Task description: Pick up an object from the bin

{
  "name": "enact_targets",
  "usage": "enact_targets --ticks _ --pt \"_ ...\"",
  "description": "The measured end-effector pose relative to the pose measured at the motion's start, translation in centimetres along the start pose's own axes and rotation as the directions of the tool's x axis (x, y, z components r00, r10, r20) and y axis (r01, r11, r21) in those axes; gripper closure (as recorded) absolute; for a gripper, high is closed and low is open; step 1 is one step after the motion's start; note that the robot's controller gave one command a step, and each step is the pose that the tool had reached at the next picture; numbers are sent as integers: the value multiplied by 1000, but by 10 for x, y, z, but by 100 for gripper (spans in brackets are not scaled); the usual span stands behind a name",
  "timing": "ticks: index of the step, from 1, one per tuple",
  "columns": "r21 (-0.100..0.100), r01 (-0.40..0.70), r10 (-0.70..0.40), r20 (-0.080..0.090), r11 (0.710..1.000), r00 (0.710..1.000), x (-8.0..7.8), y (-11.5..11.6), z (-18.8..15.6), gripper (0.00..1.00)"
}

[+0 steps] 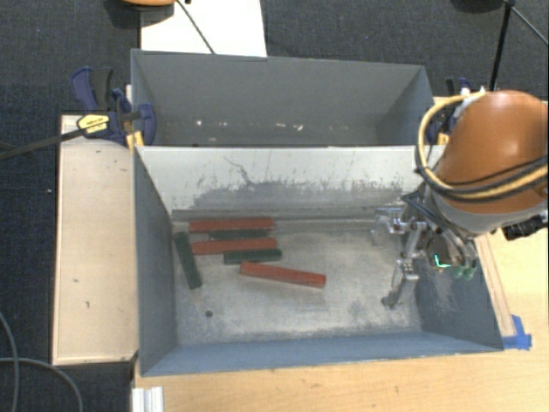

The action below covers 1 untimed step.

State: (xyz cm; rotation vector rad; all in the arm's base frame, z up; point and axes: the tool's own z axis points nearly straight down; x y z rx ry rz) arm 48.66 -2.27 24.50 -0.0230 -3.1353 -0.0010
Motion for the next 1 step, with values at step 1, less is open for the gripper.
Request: enact_targets --ticks 1 --pt "0 1 -1 8 1000 1000 -1 0 -4 0"
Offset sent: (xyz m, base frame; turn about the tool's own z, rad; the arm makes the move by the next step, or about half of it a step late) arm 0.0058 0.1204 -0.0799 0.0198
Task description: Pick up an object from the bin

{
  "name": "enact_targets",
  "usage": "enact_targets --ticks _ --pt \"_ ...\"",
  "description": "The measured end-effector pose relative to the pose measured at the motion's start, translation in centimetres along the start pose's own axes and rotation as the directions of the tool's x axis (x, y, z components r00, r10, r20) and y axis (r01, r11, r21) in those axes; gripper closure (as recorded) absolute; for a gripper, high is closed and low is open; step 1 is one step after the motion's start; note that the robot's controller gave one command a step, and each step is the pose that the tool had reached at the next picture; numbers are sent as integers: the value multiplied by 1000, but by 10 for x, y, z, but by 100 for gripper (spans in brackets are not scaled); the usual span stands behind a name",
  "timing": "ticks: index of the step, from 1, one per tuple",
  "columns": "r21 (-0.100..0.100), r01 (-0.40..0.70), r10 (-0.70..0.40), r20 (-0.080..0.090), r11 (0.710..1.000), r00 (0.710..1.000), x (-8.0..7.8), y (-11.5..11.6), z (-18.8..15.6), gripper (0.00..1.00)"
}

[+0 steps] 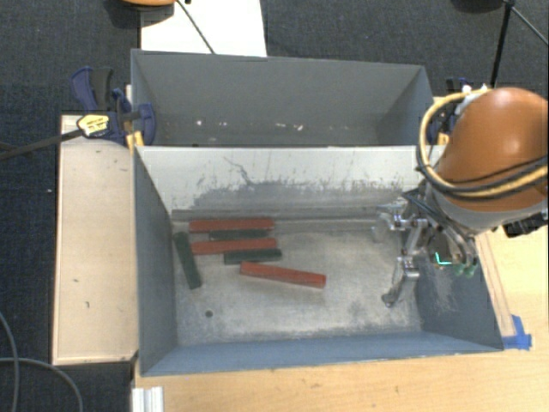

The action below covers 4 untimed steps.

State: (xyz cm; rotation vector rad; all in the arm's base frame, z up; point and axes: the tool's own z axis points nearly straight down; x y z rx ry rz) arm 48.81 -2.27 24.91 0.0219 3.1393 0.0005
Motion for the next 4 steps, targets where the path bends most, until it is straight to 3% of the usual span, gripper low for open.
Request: enact_targets --ticks 1,2,3,4 --pt "0 -8 8 4 1000 1000 -2 49 35 0" --pt "-4 -38 38 2 999 999 -49 54 63 0" --pt "0 -31 31 6 1000 1000 -54 63 124 0" --pt "2 -349 349 -6 937 937 -75 92 179 100"
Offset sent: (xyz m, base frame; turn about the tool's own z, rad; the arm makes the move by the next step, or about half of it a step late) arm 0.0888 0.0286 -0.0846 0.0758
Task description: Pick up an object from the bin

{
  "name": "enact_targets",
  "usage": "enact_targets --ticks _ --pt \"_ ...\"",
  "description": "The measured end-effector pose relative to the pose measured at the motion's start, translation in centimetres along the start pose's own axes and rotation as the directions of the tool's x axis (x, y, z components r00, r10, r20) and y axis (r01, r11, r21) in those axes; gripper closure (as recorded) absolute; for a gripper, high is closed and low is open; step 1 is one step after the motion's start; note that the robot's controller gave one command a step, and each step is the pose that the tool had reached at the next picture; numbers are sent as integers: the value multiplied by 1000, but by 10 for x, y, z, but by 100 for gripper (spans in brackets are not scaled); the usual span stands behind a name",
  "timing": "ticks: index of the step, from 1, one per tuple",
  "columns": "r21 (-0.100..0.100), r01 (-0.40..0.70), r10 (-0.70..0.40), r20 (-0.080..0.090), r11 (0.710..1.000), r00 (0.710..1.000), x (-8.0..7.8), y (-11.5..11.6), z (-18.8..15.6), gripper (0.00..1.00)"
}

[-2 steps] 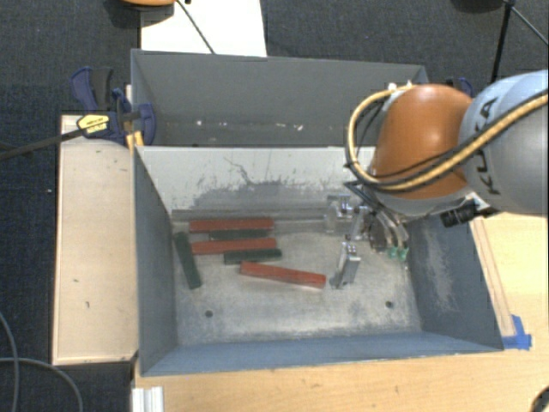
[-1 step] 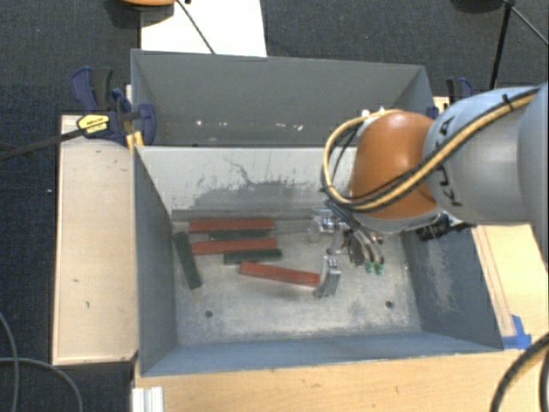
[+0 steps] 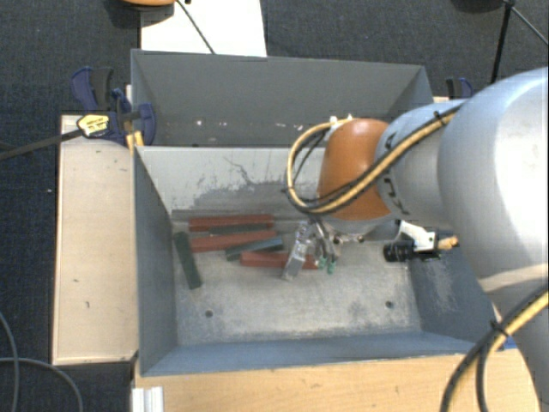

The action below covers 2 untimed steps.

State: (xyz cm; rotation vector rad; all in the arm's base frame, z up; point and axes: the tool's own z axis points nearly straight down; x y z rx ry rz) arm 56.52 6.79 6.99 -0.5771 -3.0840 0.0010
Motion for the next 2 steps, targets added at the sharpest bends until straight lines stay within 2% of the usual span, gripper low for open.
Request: enact_targets --ticks 1,2 --pt "0 1 -1 0 1000 1000 0 0 0 100" --pt "-4 -7 7 10 1000 1000 -2 -38 -167 100"
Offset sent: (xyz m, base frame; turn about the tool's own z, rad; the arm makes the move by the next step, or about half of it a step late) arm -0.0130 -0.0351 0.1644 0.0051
